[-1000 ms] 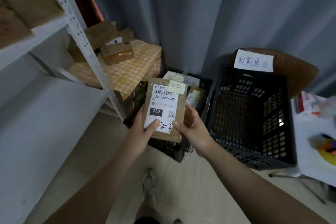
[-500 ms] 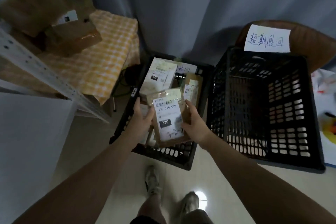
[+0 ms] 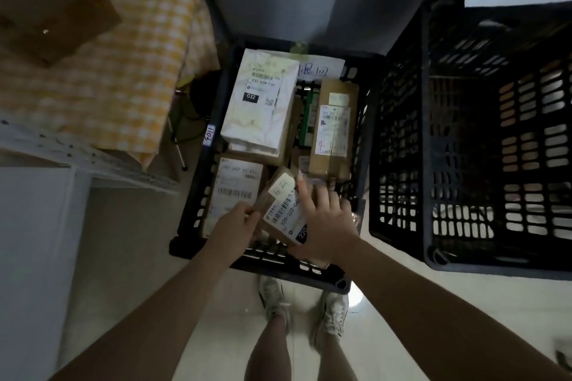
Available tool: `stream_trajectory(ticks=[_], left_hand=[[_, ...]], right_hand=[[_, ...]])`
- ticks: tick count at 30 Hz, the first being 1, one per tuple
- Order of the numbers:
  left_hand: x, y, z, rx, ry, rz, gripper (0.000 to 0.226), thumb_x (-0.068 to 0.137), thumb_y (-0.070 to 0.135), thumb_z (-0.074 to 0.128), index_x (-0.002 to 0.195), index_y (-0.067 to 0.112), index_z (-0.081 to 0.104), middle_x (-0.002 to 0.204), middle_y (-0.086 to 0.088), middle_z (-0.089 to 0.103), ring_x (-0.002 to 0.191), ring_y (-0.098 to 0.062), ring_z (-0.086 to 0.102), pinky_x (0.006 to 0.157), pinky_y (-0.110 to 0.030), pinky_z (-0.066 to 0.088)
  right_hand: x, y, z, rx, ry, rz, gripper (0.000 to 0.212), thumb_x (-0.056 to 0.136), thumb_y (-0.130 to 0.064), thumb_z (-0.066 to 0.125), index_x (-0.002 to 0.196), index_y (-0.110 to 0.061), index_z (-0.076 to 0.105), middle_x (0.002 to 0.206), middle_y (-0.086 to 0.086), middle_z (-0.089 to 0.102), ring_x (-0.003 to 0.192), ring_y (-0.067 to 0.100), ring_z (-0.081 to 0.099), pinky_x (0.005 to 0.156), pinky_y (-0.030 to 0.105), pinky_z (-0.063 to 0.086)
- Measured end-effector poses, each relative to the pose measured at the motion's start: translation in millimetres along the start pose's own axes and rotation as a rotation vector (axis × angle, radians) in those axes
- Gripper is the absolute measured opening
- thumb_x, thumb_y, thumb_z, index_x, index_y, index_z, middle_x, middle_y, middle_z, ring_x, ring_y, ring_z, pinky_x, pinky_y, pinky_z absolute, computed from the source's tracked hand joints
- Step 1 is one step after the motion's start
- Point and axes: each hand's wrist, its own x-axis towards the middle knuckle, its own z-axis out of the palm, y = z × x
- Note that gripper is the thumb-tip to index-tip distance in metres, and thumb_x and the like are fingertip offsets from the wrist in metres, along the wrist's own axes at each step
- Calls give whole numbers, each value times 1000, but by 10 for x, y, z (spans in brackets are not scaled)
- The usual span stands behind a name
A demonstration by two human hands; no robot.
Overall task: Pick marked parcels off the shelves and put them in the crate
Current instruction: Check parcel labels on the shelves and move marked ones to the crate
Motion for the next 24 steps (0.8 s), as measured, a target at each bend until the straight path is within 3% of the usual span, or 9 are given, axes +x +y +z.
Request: stream_trajectory(ticks=[3,5,7,9,12,17,19,21,24], left_hand=[[110,-146,7,270,23,131,17,96,28,50,94,13,58,95,-4,61,82,-14,56,73,-28,46],[158,-182,15,345,76,230,23,95,30,52,98,10,63,99,-7,60,88,-18,55,77,-32,48],[156,-169,41,336,109,298,24,95,27,53,106,8,62,103,-5,58,95,-18,53,82,-30,47],[104,-124,71,238,97,307,22,96,22,52,113,11,59,103,4,57,96,-9,52,77,-13,41],[66,-98,124,184,107,320,22,95,19,53,115,11,57,102,8,60,94,-3,54,70,-7,39],[68,-173,206,263,119,315,22,92,16,59,113,10,60,106,0,68,91,-4,56,77,-13,40],[106,-231,240,294,130,312,23,90,17,62,113,12,61,105,1,69,90,-5,59,79,-16,43],[151,-304,262,360,136,325,25,89,20,64,113,14,61,104,2,70,93,-11,63,85,-29,49],[208,-424,264,577,208,369,29,86,21,66,114,15,63,111,-3,66,105,-26,58,91,-43,44]], right_hand=[[119,130,64,-29,-36,-56,138,61,-77,63,139,-23,-37,149,16,12,134,37,23,111,53,23],[157,186,76,-8,-23,-79,137,60,-75,64,141,-23,-34,149,16,12,135,36,21,111,54,22],[158,216,76,0,8,-104,135,60,-75,64,145,-21,-27,148,16,13,135,35,20,111,53,21],[127,224,76,-4,43,-130,132,61,-75,62,148,-18,-20,149,18,11,136,35,17,113,53,18],[70,246,99,-39,46,-179,128,63,-73,63,149,-20,-15,153,19,4,140,35,9,116,52,6],[43,307,203,-53,23,-244,118,65,-68,65,151,-26,-4,156,17,1,144,34,2,115,54,-3],[44,324,242,-33,26,-230,115,65,-68,65,152,-27,2,158,14,3,144,34,5,115,56,2],[70,325,276,-33,8,-233,113,65,-68,65,152,-28,5,158,11,5,142,33,10,114,56,9],[153,316,362,-51,-26,-256,111,64,-67,67,150,-28,8,156,11,10,139,34,18,112,57,18]])
